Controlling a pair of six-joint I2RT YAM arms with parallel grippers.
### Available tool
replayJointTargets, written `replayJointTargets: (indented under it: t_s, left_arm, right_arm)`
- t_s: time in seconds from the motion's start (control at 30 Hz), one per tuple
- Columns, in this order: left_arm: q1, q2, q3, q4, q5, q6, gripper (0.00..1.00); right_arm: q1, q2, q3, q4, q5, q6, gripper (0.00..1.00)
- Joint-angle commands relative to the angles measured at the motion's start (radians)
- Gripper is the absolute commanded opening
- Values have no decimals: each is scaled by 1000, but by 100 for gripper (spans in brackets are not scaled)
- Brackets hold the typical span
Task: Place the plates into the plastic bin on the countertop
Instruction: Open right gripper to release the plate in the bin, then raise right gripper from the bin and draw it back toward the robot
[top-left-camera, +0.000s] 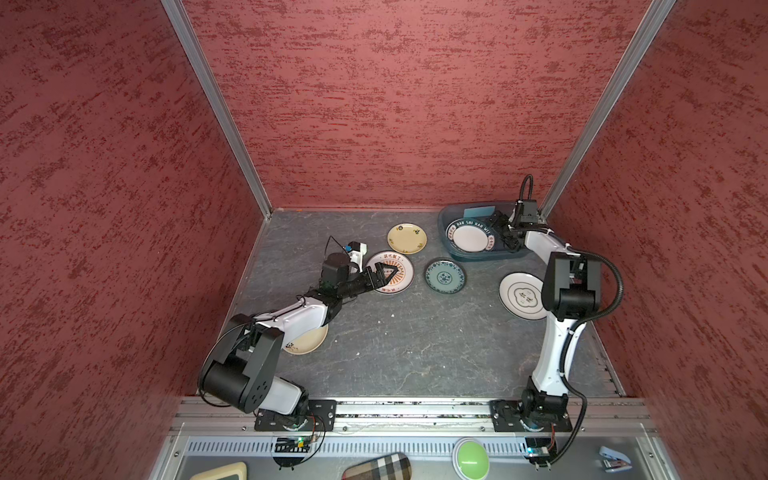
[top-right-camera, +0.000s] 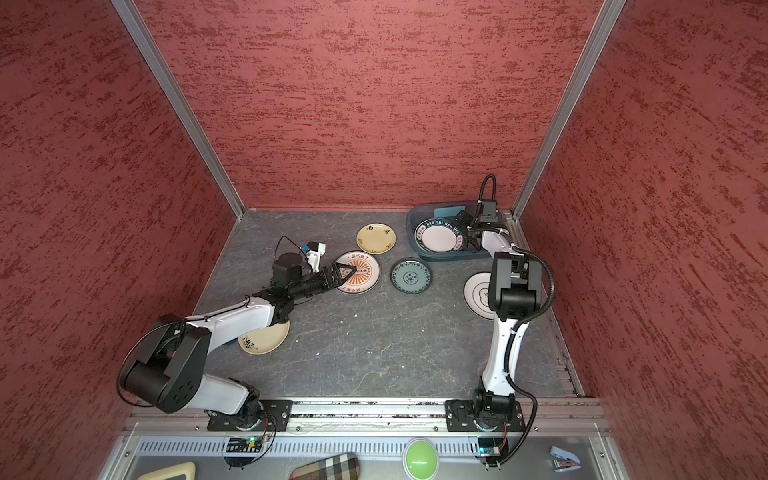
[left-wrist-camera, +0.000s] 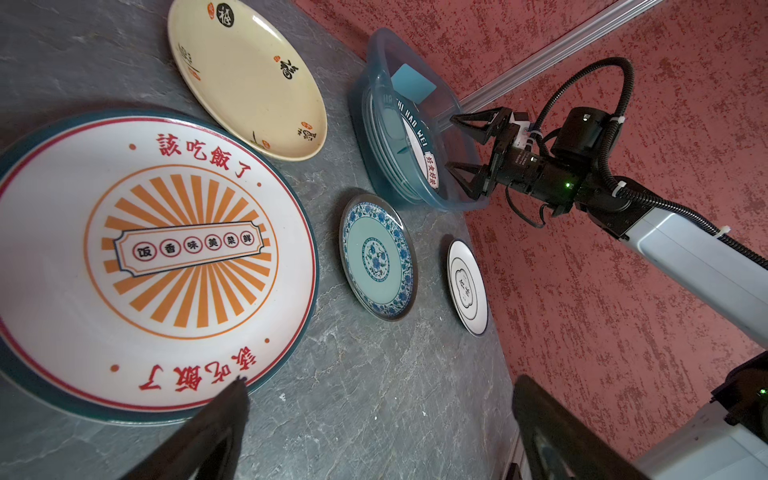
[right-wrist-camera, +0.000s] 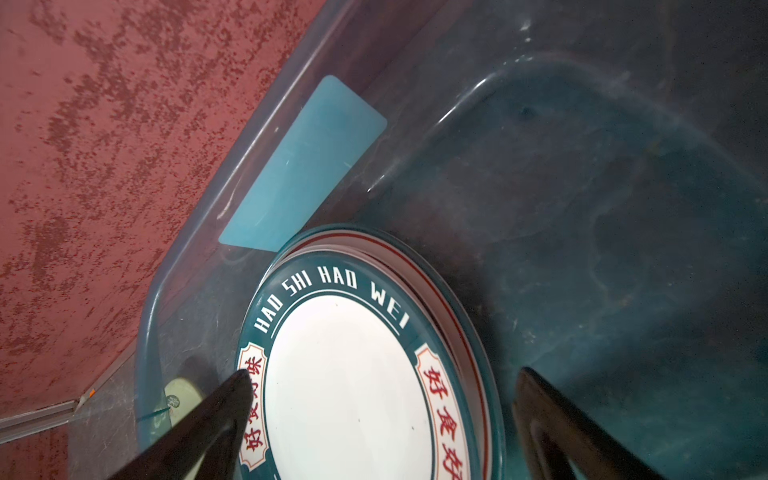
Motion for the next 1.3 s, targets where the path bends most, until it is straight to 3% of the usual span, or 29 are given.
replayJointTargets:
  t_s: [0.0,0.43,1.03,1.27]
  left_arm:
    - [7,10,5,12,12,-3,99]
    - [21,-27,1,-28,-16,1,99]
    - [53,-48,6,-103,-90,15,99]
    - [66,-48,56,-226,-153,44,99]
  right_arm:
    - [-1,-28,19,-36,-11,-5,99]
    - [-2,-257,-36,-69,75,-59,99]
    - [-20,-820,-525,48,17,15,99]
    - [-115,-972,-727,135,-198,58,99]
